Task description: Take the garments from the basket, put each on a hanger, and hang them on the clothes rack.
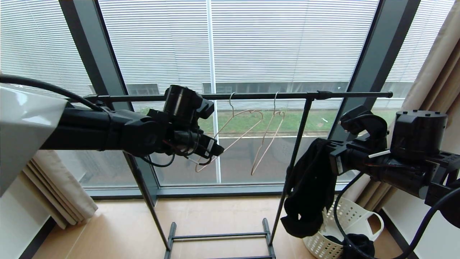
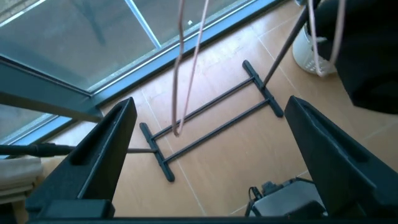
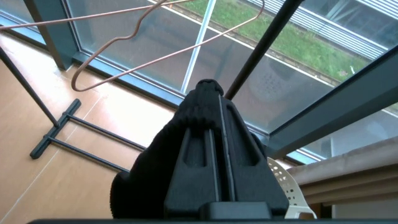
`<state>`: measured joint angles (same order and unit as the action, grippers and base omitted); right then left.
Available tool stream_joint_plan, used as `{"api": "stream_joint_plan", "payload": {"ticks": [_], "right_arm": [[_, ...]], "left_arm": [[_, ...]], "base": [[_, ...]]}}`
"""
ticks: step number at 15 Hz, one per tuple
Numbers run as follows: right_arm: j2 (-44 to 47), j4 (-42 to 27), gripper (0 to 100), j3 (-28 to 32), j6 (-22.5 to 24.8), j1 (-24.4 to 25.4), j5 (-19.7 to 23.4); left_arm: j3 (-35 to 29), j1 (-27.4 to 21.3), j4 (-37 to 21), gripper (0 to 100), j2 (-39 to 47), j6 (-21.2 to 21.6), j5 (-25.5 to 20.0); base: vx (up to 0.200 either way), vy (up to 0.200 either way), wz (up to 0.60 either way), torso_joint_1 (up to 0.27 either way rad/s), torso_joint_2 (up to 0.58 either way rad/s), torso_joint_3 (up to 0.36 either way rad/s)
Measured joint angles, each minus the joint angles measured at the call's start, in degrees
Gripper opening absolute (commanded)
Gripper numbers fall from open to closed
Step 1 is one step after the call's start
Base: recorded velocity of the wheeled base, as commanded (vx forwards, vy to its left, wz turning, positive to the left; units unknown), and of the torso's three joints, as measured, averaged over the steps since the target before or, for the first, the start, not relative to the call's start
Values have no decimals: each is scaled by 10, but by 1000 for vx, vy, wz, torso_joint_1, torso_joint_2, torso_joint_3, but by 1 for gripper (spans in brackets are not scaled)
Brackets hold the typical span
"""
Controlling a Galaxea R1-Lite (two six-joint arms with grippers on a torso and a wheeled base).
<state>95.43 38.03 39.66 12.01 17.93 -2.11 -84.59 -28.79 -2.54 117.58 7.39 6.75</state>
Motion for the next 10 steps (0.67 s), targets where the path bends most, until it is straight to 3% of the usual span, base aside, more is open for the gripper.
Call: {"api": "stream_joint_plan", "payload": {"ticks": [10], "right_arm": [[-6, 1, 0, -3, 1, -4, 0]], "left_arm": [[-167, 27, 0, 100, 156, 2, 2]], "base": [[0, 0, 0, 0, 0, 0]]}}
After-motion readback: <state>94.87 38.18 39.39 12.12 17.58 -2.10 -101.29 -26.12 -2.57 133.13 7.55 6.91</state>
